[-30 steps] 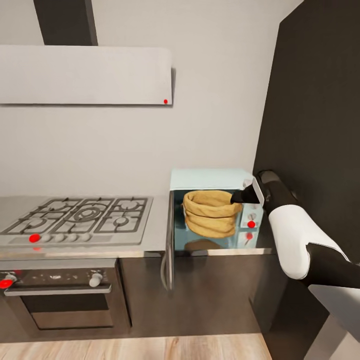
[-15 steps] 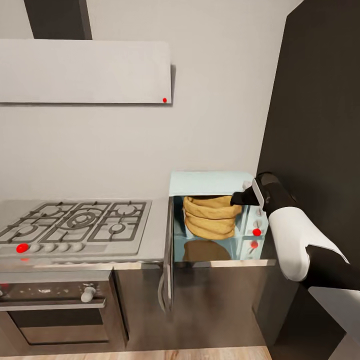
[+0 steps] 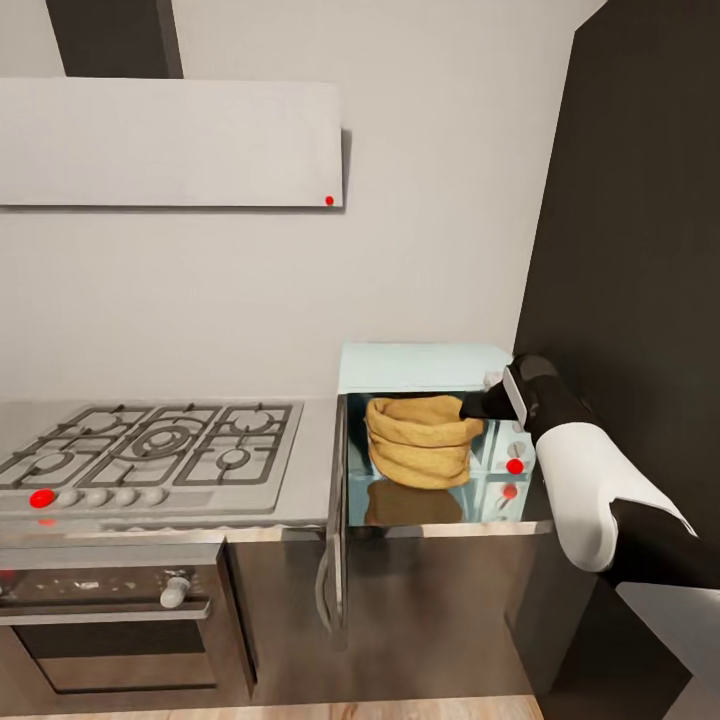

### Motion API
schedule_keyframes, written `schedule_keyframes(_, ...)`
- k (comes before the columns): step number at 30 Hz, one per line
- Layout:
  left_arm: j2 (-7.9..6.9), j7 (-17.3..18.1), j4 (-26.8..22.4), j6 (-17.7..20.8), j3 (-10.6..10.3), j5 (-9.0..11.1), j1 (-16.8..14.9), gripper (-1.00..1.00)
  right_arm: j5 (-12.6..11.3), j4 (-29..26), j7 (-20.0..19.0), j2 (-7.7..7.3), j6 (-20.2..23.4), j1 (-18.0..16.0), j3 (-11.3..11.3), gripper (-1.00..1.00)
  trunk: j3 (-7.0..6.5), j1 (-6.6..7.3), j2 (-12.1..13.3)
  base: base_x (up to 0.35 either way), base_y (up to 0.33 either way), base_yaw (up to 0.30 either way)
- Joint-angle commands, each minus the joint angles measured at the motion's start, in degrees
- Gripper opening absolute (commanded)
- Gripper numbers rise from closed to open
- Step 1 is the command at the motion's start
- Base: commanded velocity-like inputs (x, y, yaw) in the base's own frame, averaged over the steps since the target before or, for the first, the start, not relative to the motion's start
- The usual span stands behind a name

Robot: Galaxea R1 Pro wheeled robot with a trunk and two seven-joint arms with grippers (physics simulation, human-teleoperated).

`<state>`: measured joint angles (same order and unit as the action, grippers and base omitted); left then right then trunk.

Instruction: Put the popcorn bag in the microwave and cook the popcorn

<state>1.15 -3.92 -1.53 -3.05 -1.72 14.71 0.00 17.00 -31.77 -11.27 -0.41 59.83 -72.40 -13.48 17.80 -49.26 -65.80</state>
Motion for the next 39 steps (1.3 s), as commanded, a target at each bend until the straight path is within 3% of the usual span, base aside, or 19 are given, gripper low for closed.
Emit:
schedule_keyframes(1, -0.10, -0.13, -0.14, -0.12, -0.04, 0.40, 0.12, 1.00, 0.94, -0.23, -0.34, 0.16, 0.17, 0.29, 0.10, -1.00, 0.06, -0.02, -0.03, 0.000, 0.000, 0.000)
schedule_keyframes(20, -0.09, -0.13, -0.14, -0.12, -0.04, 0.40, 0.10, 1.00, -0.90, -2.91, -0.62, -0.26, 0.17, 2.35, 0.21, -1.00, 0.06, -0.02, -0.03, 0.000, 0.004, 0.000)
schedule_keyframes(25, -0.09, -0.13, -0.14, -0.12, -0.04, 0.40, 0.10, 1.00, 1.28, -3.61, -0.60, -0.33, 0.17, 2.35, 0.21, -1.00, 0.06, -0.02, -0.03, 0.000, 0.179, 0.000)
schedule_keyframes(26, -0.09, -0.13, -0.14, -0.12, -0.04, 0.40, 0.10, 1.00, 1.28, -0.31, -0.60, -0.35, 0.17, 2.35, 0.21, -1.00, 0.06, -0.02, -0.03, 0.000, 0.094, 0.000)
schedule_keyframes(39, -0.09, -0.13, -0.14, -0.12, -0.04, 0.40, 0.11, 1.00, 0.82, -0.23, -0.60, -0.36, 0.17, 2.35, 0.08, -1.00, 0.06, -0.02, -0.03, 0.000, 0.008, -0.051)
